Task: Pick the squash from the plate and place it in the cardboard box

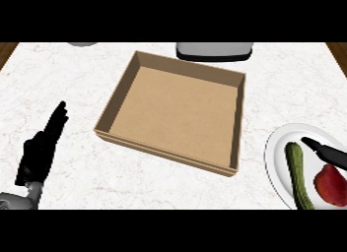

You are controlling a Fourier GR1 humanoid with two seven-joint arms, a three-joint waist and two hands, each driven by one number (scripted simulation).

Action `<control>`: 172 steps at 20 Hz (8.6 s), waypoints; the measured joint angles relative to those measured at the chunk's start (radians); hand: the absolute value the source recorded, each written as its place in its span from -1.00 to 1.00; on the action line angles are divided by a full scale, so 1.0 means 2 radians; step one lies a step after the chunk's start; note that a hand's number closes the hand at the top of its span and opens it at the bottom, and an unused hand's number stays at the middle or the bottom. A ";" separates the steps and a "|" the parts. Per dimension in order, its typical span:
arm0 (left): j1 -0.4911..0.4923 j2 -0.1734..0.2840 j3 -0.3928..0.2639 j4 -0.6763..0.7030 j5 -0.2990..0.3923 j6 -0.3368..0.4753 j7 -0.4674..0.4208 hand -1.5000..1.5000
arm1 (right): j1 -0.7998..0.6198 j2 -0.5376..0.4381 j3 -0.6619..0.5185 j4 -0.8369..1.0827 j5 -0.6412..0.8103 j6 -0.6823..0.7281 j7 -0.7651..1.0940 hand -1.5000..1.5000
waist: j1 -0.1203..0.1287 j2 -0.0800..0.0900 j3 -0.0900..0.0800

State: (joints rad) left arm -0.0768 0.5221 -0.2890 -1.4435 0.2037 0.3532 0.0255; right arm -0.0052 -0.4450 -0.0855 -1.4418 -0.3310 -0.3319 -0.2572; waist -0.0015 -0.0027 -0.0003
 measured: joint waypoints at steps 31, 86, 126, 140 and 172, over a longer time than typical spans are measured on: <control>0.030 -0.036 0.030 -0.021 -0.053 -0.016 0.005 0.00 | 0.054 -0.214 0.138 -0.181 0.183 0.271 0.389 -1.00 | 0.001 0.001 0.000; 0.037 -0.142 0.158 -0.053 -0.172 -0.140 0.036 0.00 | 0.048 0.024 0.051 -0.087 0.534 0.285 0.262 1.00 | 0.000 0.000 -0.001; 0.038 -0.164 0.151 -0.067 -0.195 -0.140 0.050 0.00 | -0.504 0.066 0.033 0.209 0.397 0.414 -0.059 1.00 | 0.007 0.001 0.000; 0.037 -0.163 0.163 -0.041 -0.194 -0.153 0.019 0.00 | -0.549 0.199 0.112 0.307 0.482 0.334 0.018 1.00 | 0.011 0.003 0.000; 0.022 -0.170 0.160 -0.054 -0.200 -0.162 0.033 0.00 | -0.619 0.080 -0.094 0.559 0.194 0.264 -0.027 -1.00 | 0.027 0.014 0.001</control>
State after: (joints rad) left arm -0.0320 0.1817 0.0314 -1.5519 -0.1958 0.0294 0.0908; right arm -1.2437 -0.2844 -0.2741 -0.3238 0.0572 0.1961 -0.3105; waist 0.0534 0.0246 0.0009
